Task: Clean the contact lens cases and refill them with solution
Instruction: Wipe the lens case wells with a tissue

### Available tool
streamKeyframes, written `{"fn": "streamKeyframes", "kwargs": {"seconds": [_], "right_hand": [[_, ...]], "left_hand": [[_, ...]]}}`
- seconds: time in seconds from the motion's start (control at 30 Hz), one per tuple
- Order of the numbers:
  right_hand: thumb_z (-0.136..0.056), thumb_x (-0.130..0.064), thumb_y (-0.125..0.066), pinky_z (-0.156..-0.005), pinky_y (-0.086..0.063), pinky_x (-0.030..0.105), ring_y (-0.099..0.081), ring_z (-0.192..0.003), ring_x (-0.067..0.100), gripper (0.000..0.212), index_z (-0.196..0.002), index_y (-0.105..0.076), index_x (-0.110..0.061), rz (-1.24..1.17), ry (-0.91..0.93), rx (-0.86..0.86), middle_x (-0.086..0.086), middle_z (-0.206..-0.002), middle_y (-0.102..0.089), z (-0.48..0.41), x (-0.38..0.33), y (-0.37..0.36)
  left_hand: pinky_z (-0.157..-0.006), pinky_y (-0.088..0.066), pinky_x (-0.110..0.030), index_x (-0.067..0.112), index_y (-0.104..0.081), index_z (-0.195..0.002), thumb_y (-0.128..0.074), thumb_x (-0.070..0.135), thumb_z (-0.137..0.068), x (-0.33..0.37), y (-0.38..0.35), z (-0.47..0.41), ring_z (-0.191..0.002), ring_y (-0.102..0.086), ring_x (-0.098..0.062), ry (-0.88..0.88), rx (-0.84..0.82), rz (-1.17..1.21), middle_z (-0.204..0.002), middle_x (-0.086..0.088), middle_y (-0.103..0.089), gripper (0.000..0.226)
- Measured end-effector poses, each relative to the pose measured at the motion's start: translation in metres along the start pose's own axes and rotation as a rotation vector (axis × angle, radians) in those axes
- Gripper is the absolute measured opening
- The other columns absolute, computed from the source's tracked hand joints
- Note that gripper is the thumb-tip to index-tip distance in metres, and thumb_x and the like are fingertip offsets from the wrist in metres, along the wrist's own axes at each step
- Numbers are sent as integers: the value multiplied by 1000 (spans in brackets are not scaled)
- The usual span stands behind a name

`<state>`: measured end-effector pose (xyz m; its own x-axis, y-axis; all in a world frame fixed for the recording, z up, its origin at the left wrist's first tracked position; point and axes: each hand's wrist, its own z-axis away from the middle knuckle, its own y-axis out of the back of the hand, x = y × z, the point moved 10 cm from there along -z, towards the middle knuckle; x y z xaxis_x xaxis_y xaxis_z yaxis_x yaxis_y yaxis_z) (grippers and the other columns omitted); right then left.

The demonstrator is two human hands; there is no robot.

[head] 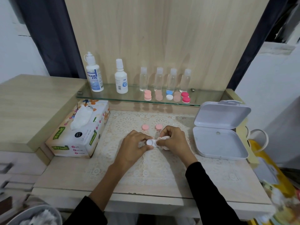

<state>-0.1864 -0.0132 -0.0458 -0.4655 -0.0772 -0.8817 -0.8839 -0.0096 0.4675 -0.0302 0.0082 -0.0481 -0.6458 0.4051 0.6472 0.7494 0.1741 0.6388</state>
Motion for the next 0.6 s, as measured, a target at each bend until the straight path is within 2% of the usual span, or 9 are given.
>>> {"fn": "streamKeyframes", "kwargs": {"seconds": [0.1,0.2,0.33,0.4,0.43,0.53,0.6], "right_hand": [[-63,-2,-77,-48,-38,17,-50,-51,0,15,-69,-64,-8,-7,49,63,-3,-59,-61,4,0,-1],[-66,-1,-73,-52,-41,23,-53,-55,5,12,-68,-65,-10,-51,81,96,6,-63,-65,11,2,-2],[-71,15,-63,-58,-48,31,-58,-67,25,9,-74,-62,6,-596,-55,21,20,-69,-59,20,19,-12],[-74,15,-62,-64,-50,35,-59,-72,28,9,-76,-63,7,-691,-78,21,19,-75,-60,22,22,-13],[-75,13,-63,-66,-51,37,-60,-75,28,10,-75,-65,4,-672,-65,66,18,-78,-62,23,24,-8],[-73,4,-71,-71,-52,42,-64,-81,26,18,-71,-71,-14,-419,64,254,6,-82,-67,27,19,14],[-71,2,-72,-70,-51,40,-65,-78,20,19,-70,-74,-17,-302,121,276,0,-77,-68,30,11,13]], "left_hand": [[-76,-35,-13,26,-73,-97,-83,26,-68,0,0,0,-87,-48,2,0,4,0,-90,15,-68,30],[-76,-36,-14,26,-74,-97,-83,26,-68,0,1,1,-88,-50,-1,0,7,0,-91,15,-69,31],[-75,-38,-17,25,-74,-97,-83,25,-68,1,3,1,-87,-51,-5,0,8,3,-91,15,-70,31],[-75,-39,-16,25,-74,-97,-84,25,-67,1,3,1,-86,-51,-5,3,8,1,-91,15,-70,31],[-75,-39,-16,26,-74,-97,-84,26,-67,0,2,0,-86,-51,-5,6,7,5,-91,15,-70,31],[-76,-41,-18,24,-74,-98,-83,26,-68,-2,0,1,-87,-51,-5,16,-2,19,-92,15,-70,31],[-77,-40,-17,24,-74,-98,-83,25,-68,-2,1,1,-88,-51,-4,20,-1,21,-93,15,-70,32]]}}
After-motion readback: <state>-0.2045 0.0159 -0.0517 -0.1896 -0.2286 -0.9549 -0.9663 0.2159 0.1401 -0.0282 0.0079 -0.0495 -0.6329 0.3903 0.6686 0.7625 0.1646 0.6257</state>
